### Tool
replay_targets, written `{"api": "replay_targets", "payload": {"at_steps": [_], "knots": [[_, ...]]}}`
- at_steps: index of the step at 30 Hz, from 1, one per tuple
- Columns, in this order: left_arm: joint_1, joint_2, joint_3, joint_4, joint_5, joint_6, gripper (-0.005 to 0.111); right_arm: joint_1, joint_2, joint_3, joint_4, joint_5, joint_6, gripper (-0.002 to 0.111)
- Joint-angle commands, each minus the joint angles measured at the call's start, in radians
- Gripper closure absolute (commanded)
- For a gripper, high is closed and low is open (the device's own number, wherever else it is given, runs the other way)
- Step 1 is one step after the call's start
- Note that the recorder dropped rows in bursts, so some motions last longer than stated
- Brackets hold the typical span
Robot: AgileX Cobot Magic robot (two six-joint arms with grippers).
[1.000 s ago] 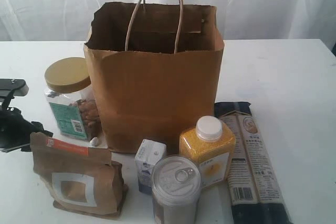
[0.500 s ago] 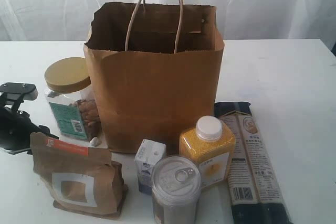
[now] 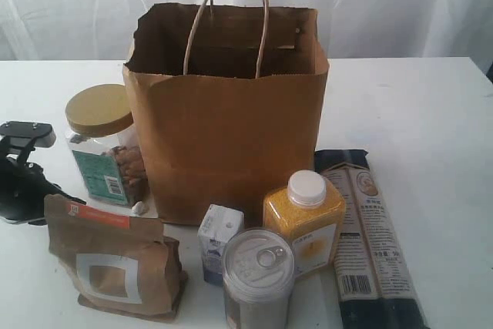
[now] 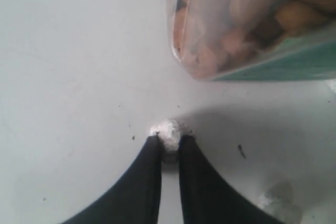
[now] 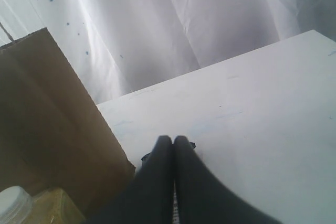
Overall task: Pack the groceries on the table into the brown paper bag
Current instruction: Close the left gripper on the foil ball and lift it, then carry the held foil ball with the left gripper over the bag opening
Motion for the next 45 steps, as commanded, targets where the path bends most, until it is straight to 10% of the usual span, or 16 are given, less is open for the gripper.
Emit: {"api": "replay_targets", "payload": {"at_steps": [1, 23, 35, 45], "knots": [[-0.004, -0.061, 0.002, -0.001, 0.027, -0.005, 0.107, -0.003, -0.002, -0.002, -0.011, -0.009, -0.004, 0.108], [-0.004, -0.648, -0.103, 0.048, 0.326, -0.104, 0.107, -0.003, -0.002, -0.002, -0.011, -0.009, -0.004, 0.108], [-0.007, -0.623, -0.386, -0.020, 0.529, -0.160, 0.107, -0.003, -0.002, -0.002, -0.011, -0.009, -0.004, 0.108], [-0.158, -0.516, -0.464, -0.025, 0.482, -0.104, 0.107, -0.003, -0.002, -0.002, -0.011, -0.009, -0.004, 0.108]]}}
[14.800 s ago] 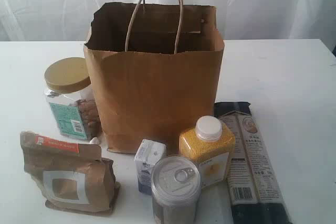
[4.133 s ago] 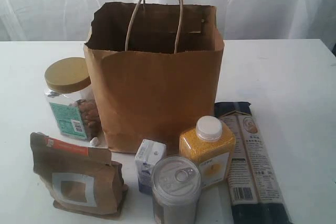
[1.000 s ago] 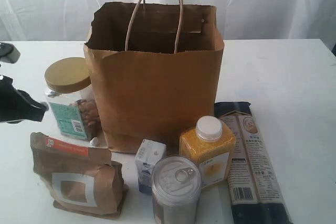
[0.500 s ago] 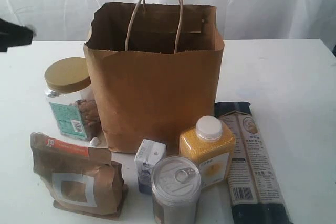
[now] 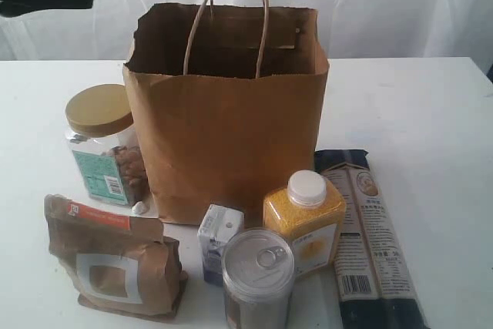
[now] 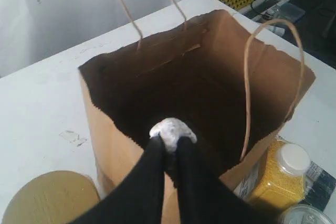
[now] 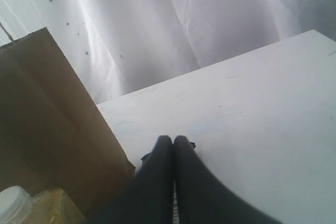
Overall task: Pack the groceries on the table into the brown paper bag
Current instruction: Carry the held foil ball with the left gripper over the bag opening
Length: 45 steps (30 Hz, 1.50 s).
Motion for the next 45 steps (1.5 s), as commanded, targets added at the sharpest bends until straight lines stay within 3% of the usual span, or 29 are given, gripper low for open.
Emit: {"api": "replay_targets", "payload": {"at_steps": [1, 6, 11, 13, 17, 19, 38, 41, 45], "knots": [[-0.054, 0.048, -0.028, -0.017, -0.034, 0.011, 0.107, -0.003, -0.002, -0.002, -0.011, -0.009, -0.004, 0.108], [-0.112, 0.158, -0.035, 0.029, -0.055, 0.034, 0.107, -0.003, -0.002, -0.002, -0.011, -0.009, -0.004, 0.108], [-0.112, 0.221, -0.121, 0.005, -0.002, 0.053, 0.106, -0.003, -0.002, -0.002, -0.011, -0.009, -0.004, 0.108], [-0.112, 0.222, -0.137, 0.003, 0.021, 0.053, 0.092, -0.003, -0.002, -0.002, -0.011, -0.009, -0.004, 0.108], [-0.112, 0.220, -0.142, 0.003, 0.032, 0.026, 0.050, -0.003, -0.002, -0.002, -0.011, -0.009, -0.004, 0.108], [-0.112, 0.217, -0.142, 0.003, 0.032, 0.022, 0.046, -0.003, -0.002, -0.002, -0.011, -0.009, -0.004, 0.108], [-0.112, 0.157, -0.144, -0.076, 0.047, 0.029, 0.048, -0.003, -0.002, -0.002, -0.011, -0.009, -0.004, 0.108], [-0.112, 0.158, -0.144, -0.077, 0.026, 0.029, 0.059, -0.003, -0.002, -0.002, -0.011, -0.009, -0.004, 0.108], [-0.112, 0.158, -0.144, -0.077, -0.017, 0.029, 0.090, -0.003, -0.002, -0.002, -0.011, -0.009, -0.004, 0.108]]}}
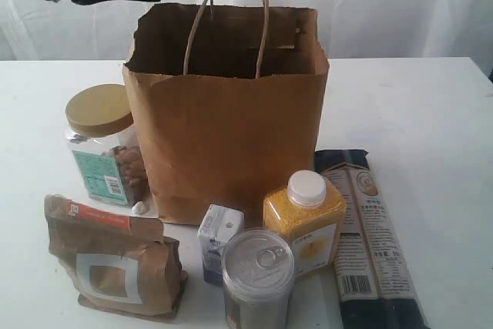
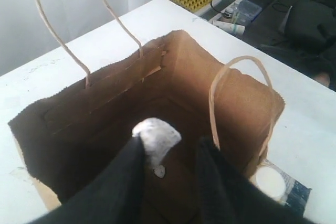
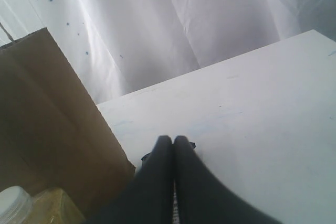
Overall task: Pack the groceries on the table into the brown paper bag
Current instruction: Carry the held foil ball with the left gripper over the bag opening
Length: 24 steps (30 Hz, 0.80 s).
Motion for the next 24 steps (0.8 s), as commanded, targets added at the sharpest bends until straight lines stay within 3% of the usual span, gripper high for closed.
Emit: {"api": "replay_targets", "payload": {"at_steps": [1, 2, 8, 11, 17, 20, 24], "knots": [[-0.005, -0.007, -0.006, -0.026, -0.034, 0.004, 0.100, -0.003, -0.002, -0.002, -0.011, -0.009, -0.004, 0.108], [-0.005, -0.005, -0.006, -0.026, -0.035, 0.011, 0.106, -0.003, -0.002, -0.002, -0.011, -0.009, -0.004, 0.108], [-0.005, 0.025, -0.006, -0.035, 0.023, 0.040, 0.104, -0.003, -0.002, -0.002, -0.011, -0.009, -0.004, 0.108], [-0.005, 0.046, -0.006, -0.056, 0.046, 0.047, 0.090, -0.003, -0.002, -0.002, -0.011, -0.009, -0.004, 0.108], [-0.017, 0.089, -0.006, -0.088, 0.046, 0.051, 0.052, -0.003, -0.002, -0.002, -0.011, -0.009, -0.004, 0.108], [-0.052, 0.102, -0.006, -0.090, 0.033, 0.065, 0.042, -0.003, -0.002, -0.002, -0.011, -0.009, -0.004, 0.108], [-0.090, 0.102, -0.006, -0.088, -0.059, 0.065, 0.041, -0.003, -0.002, -0.002, -0.011, -0.009, -0.004, 0.108]]}}
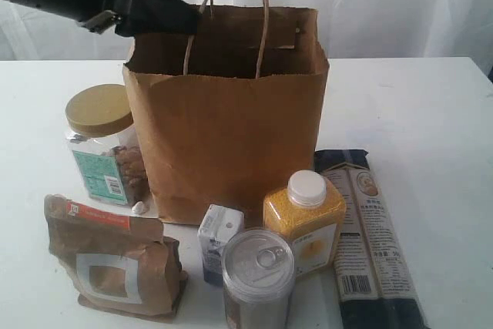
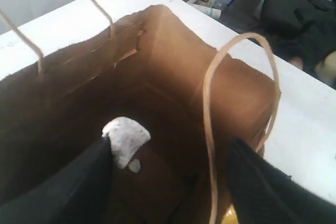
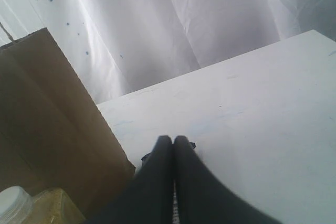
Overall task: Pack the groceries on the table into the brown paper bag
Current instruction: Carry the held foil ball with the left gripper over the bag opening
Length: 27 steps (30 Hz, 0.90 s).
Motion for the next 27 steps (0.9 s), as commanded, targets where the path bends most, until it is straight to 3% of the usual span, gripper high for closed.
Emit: {"api": "replay_targets", "payload": {"at_steps": [1, 2, 4, 6, 27], "knots": [[-0.040, -0.004, -0.006, -0.016, -0.108, -0.003, 0.042, -0.003, -0.002, -0.002, -0.011, -0.009, -0.004, 0.108], [-0.040, -0.004, -0.006, -0.016, -0.139, -0.038, 0.046, -0.003, -0.002, -0.002, -0.011, -0.009, -0.004, 0.108], [-0.040, -0.004, -0.006, -0.016, -0.149, -0.085, 0.069, -0.003, -0.002, -0.002, -0.011, -0.009, -0.004, 0.108], [-0.040, -0.004, -0.006, 0.004, -0.124, -0.065, 0.106, -0.003, -0.002, -0.002, -0.011, -0.009, -0.004, 0.108], [-0.040, -0.012, -0.006, 0.071, -0.072, -0.049, 0.106, -0.003, -0.002, -0.002, -0.011, -0.009, -0.004, 0.108]]}}
